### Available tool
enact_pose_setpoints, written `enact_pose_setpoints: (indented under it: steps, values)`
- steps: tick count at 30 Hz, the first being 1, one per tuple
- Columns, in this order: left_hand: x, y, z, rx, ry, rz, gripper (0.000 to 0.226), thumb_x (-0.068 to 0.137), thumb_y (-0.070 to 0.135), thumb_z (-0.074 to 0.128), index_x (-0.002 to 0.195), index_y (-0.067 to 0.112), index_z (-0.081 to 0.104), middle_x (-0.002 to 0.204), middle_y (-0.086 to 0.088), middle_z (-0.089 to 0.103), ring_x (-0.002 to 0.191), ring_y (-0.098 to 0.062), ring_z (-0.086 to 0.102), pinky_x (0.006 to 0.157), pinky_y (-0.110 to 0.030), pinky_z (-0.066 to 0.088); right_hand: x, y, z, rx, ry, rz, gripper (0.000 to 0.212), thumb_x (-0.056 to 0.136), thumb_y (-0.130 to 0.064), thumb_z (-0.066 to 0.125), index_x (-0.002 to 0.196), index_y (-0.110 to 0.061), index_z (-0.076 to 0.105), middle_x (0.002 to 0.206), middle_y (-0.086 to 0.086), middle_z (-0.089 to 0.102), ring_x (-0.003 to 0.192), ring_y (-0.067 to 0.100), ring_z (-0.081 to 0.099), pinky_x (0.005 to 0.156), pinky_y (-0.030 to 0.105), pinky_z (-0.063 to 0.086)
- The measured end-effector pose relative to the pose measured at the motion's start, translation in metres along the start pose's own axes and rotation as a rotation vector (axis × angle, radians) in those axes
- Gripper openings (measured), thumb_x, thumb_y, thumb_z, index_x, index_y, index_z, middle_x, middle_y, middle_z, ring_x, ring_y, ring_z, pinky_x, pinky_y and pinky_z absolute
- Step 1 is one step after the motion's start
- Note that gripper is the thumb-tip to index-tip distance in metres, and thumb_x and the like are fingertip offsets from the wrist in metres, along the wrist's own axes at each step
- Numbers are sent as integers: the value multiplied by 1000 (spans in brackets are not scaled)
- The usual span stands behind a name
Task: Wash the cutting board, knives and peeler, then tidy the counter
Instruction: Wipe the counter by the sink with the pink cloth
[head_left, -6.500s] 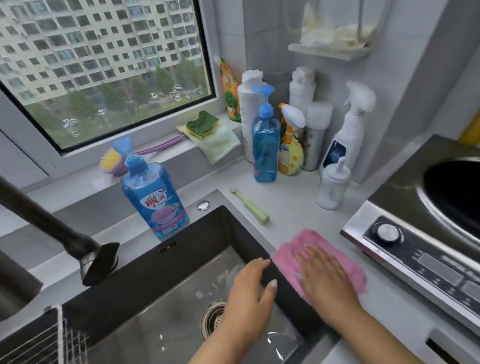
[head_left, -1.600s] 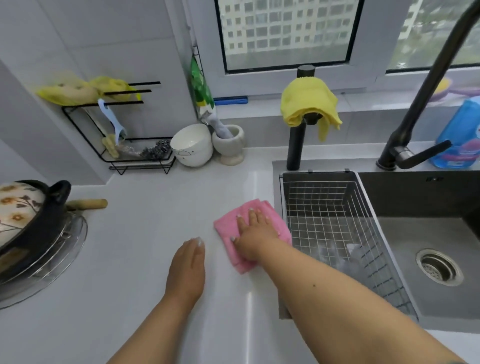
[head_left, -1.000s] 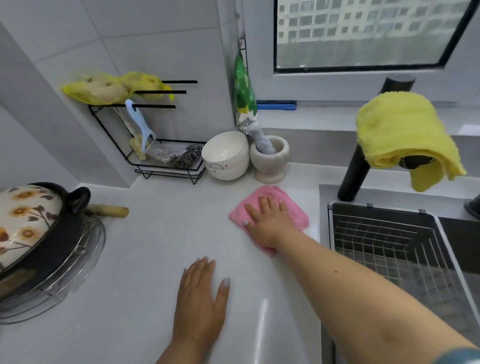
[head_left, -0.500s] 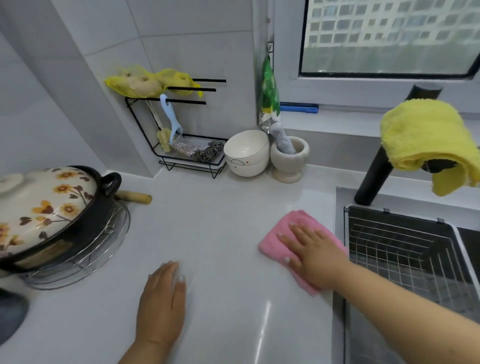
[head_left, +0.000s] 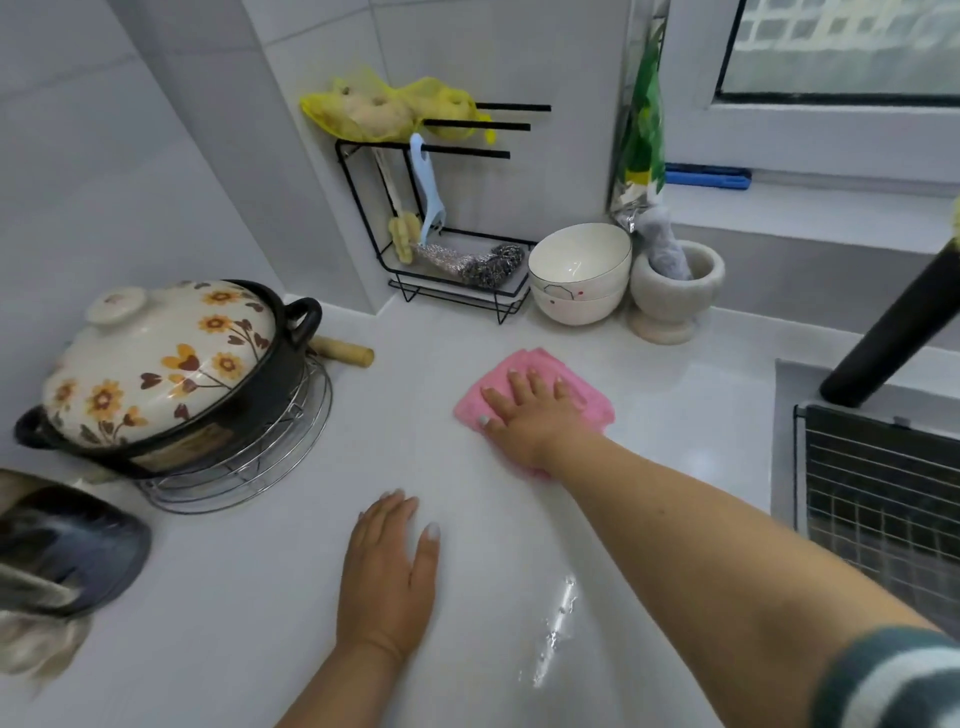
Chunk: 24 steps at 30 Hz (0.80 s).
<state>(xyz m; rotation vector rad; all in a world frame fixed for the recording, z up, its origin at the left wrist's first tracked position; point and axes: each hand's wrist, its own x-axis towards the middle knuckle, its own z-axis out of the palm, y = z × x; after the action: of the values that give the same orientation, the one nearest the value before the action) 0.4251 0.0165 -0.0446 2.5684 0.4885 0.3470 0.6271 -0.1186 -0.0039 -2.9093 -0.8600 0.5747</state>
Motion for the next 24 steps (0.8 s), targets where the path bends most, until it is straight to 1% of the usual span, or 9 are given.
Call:
enact_pose_setpoints:
  steps: [4,6,8,10,12,15,18,21,24]
  values:
    - [1,-2,-3,-40,17,-4,66,89,51,30,125,3,59,129,-10,59,124,-28,51,109,-42,37,-33,-45,24,-93,14,-224,56,100,-53,15,153,-37,6,162,4,-9,148,29,-13,117,52,-8]
    - [1,0,-6,-82,22,-19,67,87,51,29,124,4,58,128,-9,59,122,-27,51,106,-35,36,-56,-44,36,-100,40,-328,55,100,-51,18,153,-36,10,162,3,-6,148,27,-10,118,51,-9]
    - [0,1,-8,-114,25,-37,70,84,52,27,125,4,58,129,-9,58,123,-26,51,105,-30,34,-72,-27,43,-111,55,-368,59,96,-54,10,152,-37,14,162,1,-2,149,25,-6,119,48,-8]
    - [-1,2,-9,-127,28,-56,73,83,55,25,126,6,58,130,-8,58,125,-24,50,104,-26,31,-81,-1,43,-110,63,-328,77,79,-61,-7,151,-41,12,162,-2,0,149,21,-3,119,46,-6]
    - [-2,3,-9,-131,24,-71,75,83,58,24,127,8,58,132,-5,57,127,-22,48,105,-25,30,-87,35,40,-88,99,-188,84,72,-63,-14,151,-42,8,162,-3,0,149,18,-2,118,44,-2]
    - [-1,5,-8,-118,18,-66,75,83,60,24,127,10,57,132,-3,56,128,-20,47,106,-26,30,-91,91,31,-45,173,95,64,92,-60,0,152,-40,2,162,-1,-2,149,18,-3,118,43,1]
    - [0,5,-8,-131,17,-78,76,82,61,25,127,9,57,131,-3,57,128,-20,47,108,-30,33,-77,95,25,18,133,247,57,99,-53,10,153,-37,1,162,1,-8,149,23,-10,119,50,-3]
    - [-1,6,-12,-223,-3,-101,75,81,62,31,129,9,55,132,-1,55,126,-17,47,106,-27,33,-54,58,20,61,114,251,57,99,-54,10,153,-36,2,161,5,-11,148,29,-12,117,56,-7]
    - [6,5,-24,-497,-37,-247,49,92,45,48,126,11,57,128,2,57,123,-14,50,97,-20,38,-41,-4,22,47,88,56,55,100,-52,13,153,-38,5,161,5,-9,148,29,-12,117,55,-9]
